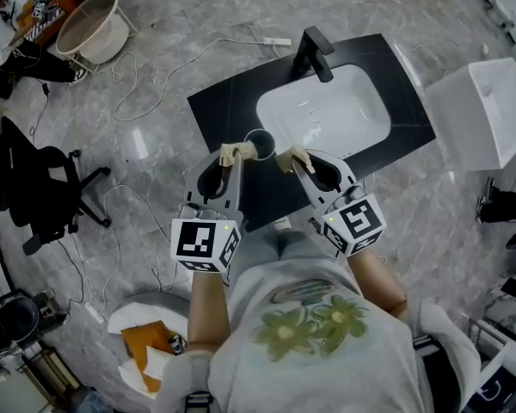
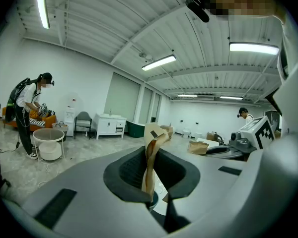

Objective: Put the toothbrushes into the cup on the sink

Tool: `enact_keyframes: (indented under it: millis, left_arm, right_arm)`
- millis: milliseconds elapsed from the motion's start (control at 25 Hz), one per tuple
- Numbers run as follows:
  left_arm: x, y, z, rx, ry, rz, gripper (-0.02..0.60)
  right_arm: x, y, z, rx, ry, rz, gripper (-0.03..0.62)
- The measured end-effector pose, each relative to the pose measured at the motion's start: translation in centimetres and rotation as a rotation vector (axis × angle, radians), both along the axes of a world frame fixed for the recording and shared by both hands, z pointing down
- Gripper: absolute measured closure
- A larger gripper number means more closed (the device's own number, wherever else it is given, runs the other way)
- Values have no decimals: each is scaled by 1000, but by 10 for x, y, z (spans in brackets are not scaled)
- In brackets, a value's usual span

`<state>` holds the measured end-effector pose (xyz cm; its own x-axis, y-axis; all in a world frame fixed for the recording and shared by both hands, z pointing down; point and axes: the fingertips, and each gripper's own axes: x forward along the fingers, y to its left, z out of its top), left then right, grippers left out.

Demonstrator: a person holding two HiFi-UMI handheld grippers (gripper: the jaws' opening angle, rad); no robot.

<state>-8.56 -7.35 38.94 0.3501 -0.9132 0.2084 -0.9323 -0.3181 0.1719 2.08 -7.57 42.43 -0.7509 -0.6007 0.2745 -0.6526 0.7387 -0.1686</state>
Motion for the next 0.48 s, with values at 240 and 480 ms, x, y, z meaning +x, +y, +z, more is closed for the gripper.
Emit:
enact_keyframes:
  millis: [240,480]
  left_arm:
    - [-1,-10,12,-25,-3,12,531]
    - [1,-17,22,-42,-14,11,531]
  right_arm:
    - [-4,-8,4,-9,11,-6,517]
    - [-1,-15,9,-19,14,-7,517]
